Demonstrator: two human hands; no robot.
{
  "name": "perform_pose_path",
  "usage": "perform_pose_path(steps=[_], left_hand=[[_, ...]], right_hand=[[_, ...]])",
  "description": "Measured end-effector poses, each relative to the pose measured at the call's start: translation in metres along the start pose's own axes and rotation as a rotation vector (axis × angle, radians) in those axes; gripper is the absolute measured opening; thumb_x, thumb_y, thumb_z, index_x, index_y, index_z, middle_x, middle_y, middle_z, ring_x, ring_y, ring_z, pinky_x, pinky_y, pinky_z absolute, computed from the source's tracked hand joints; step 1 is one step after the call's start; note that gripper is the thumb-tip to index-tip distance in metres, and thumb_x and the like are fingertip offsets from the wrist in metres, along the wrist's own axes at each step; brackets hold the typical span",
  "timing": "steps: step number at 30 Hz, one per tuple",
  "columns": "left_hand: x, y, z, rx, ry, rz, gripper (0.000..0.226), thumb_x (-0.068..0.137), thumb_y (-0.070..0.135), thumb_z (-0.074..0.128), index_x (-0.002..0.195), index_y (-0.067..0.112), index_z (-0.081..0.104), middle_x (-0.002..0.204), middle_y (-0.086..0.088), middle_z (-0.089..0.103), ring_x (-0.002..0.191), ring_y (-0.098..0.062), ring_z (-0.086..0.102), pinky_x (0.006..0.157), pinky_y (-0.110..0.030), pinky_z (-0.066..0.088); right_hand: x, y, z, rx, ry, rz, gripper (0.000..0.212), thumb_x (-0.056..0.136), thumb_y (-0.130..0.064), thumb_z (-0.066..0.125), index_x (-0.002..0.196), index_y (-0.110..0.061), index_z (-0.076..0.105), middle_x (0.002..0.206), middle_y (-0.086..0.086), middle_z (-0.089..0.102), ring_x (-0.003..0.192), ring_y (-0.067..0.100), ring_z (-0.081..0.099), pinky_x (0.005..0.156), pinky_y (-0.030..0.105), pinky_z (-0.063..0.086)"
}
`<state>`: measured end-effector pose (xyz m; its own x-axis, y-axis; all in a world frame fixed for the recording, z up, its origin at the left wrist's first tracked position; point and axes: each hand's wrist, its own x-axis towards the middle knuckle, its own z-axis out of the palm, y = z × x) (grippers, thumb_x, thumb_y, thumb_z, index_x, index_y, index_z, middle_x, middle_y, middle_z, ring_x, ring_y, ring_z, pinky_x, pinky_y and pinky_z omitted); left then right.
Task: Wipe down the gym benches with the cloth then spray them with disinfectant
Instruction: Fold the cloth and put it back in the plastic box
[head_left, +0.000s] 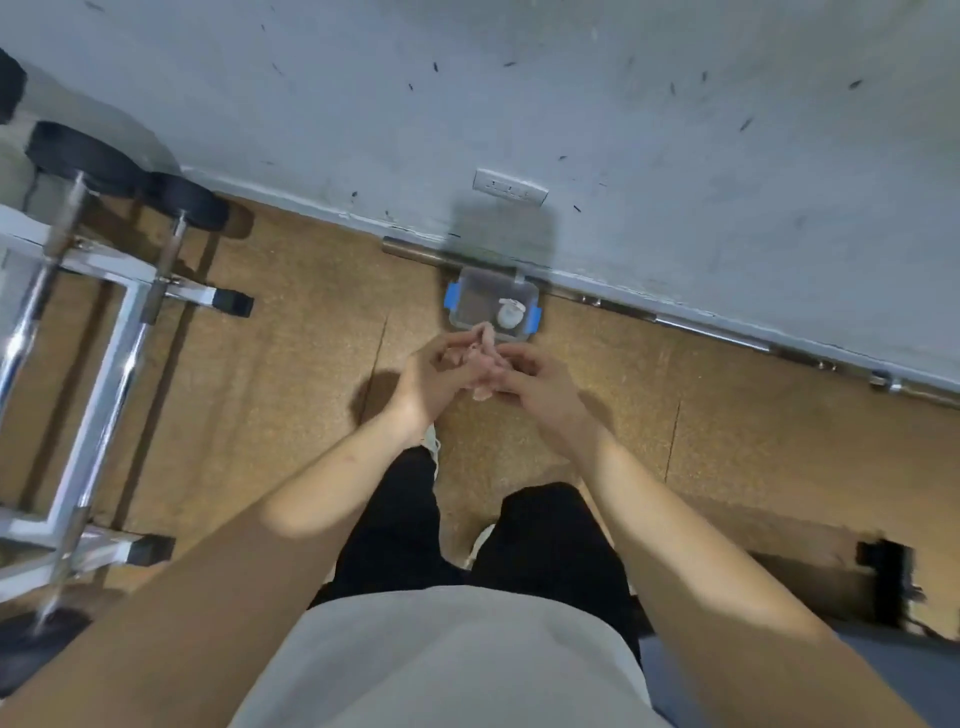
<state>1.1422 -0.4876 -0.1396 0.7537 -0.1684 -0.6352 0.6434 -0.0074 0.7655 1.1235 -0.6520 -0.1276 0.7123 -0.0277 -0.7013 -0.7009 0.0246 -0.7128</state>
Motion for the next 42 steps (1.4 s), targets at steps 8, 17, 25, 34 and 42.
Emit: perform_pose_path(steps=[8, 17, 25, 34, 42], left_hand=[[0.128, 0.014, -0.031, 0.091, 0.165, 0.074, 0.027, 0.085, 0.013, 0.081, 0.109, 0.006, 0.07, 0.098, -0.01, 0.078, 0.09, -0.024, 0.078, 0.083, -0.055, 0.062], [0.288, -0.055, -0.028, 0.032, 0.284, 0.13, 0.016, 0.089, -0.015, 0.067, 0.103, -0.009, 0.062, 0.091, -0.004, 0.069, 0.071, 0.007, 0.072, 0.061, -0.01, 0.052], [0.392, -0.157, -0.025, 0.085, 0.285, 0.139, 0.02, 0.087, -0.014, 0.069, 0.107, -0.01, 0.065, 0.111, -0.011, 0.065, 0.082, -0.002, 0.075, 0.065, -0.009, 0.052], [0.403, -0.163, -0.02, 0.148, 0.294, 0.038, 0.025, 0.091, -0.018, 0.061, 0.112, -0.005, 0.062, 0.078, 0.003, 0.065, 0.059, 0.007, 0.067, 0.057, -0.009, 0.049], [0.333, -0.086, -0.016, 0.186, 0.178, 0.112, 0.021, 0.095, -0.013, 0.057, 0.115, -0.01, 0.062, 0.107, -0.017, 0.076, 0.09, 0.001, 0.075, 0.078, -0.021, 0.06]], right_hand=[[0.143, -0.042, -0.011, -0.167, 0.006, 0.041, 0.031, 0.09, -0.002, 0.058, 0.109, -0.018, 0.077, 0.105, -0.001, 0.076, 0.097, 0.017, 0.069, 0.086, 0.033, 0.056], [0.375, 0.054, -0.081, -0.971, 0.032, 0.037, 0.041, 0.09, -0.031, 0.072, 0.126, -0.013, 0.064, 0.124, 0.005, 0.066, 0.112, 0.025, 0.063, 0.086, 0.032, 0.048], [0.5, 0.177, -0.093, -1.193, -0.084, 0.218, 0.059, 0.098, -0.031, 0.063, 0.15, -0.012, 0.04, 0.146, 0.013, 0.053, 0.13, 0.033, 0.053, 0.106, 0.041, 0.046], [0.513, 0.169, -0.107, -1.318, 0.09, -0.021, 0.018, 0.102, -0.013, 0.055, 0.115, -0.006, 0.064, 0.116, 0.015, 0.068, 0.106, 0.034, 0.065, 0.08, 0.033, 0.045], [0.388, 0.074, -0.126, -0.682, 0.181, -0.097, 0.008, 0.098, -0.022, 0.063, 0.102, -0.017, 0.067, 0.084, -0.005, 0.057, 0.081, 0.02, 0.054, 0.071, 0.034, 0.048]])
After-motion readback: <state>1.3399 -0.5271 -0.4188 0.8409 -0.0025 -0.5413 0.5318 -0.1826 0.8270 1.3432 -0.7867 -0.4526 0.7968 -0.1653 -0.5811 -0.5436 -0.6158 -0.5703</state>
